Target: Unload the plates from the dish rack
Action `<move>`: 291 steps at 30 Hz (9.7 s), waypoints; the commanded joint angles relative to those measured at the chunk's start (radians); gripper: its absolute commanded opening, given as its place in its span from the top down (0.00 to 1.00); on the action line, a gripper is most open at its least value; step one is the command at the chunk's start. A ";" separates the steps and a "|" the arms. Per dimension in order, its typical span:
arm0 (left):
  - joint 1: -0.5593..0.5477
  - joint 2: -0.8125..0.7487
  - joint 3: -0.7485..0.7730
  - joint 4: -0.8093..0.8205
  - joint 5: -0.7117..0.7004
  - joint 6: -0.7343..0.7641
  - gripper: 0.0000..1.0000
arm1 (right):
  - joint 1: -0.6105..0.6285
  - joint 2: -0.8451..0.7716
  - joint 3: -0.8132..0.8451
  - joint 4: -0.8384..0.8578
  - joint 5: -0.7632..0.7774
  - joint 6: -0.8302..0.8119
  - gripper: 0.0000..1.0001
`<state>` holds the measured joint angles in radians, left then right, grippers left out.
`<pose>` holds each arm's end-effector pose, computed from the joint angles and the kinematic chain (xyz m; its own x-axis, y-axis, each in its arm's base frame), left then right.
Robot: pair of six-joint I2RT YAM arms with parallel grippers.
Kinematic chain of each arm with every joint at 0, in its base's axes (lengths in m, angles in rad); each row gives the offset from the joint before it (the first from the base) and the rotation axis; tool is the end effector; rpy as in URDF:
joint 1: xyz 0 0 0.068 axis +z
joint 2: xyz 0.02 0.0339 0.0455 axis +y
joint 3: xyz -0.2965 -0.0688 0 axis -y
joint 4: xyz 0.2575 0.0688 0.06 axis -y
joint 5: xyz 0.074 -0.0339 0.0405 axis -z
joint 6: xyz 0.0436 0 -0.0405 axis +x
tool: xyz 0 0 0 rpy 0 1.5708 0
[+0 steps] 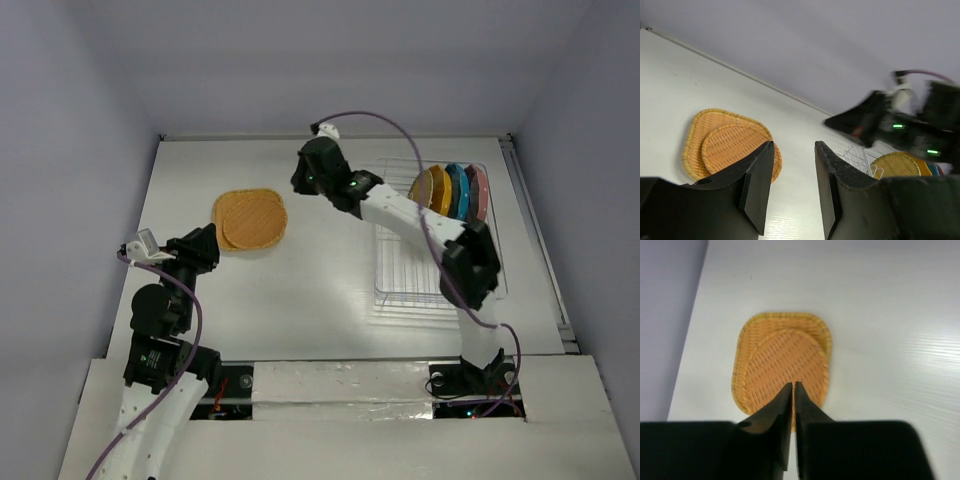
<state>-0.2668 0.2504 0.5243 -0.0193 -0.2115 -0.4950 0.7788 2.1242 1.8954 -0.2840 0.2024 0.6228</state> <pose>0.0770 -0.0115 0.3438 0.1844 -0.5319 -0.8265 0.1698 0.8455 -0.5062 0.3919 0.3744 0.3085 -0.6123 0.1986 -0.7653 -0.2539 0.8673 0.4282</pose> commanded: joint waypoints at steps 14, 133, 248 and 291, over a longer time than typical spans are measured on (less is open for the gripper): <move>0.005 -0.013 0.005 0.050 0.004 0.006 0.65 | -0.377 -0.803 -0.722 -0.072 0.224 -0.244 0.81; 0.014 0.012 -0.003 0.067 0.004 -0.002 0.65 | 0.022 -0.020 -0.205 0.163 -0.086 0.114 0.01; 0.032 0.015 0.002 0.053 0.004 0.001 0.69 | 0.056 -0.465 -0.797 0.178 -0.333 -0.190 0.94; 0.032 0.003 0.000 0.056 0.004 -0.001 0.69 | 0.066 -0.472 -0.805 -0.001 0.011 -0.175 0.29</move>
<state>-0.2401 0.2562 0.5240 -0.0120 -0.2115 -0.4992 0.8337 1.7649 1.0554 -0.2459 0.1772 0.4603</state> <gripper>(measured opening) 0.306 0.711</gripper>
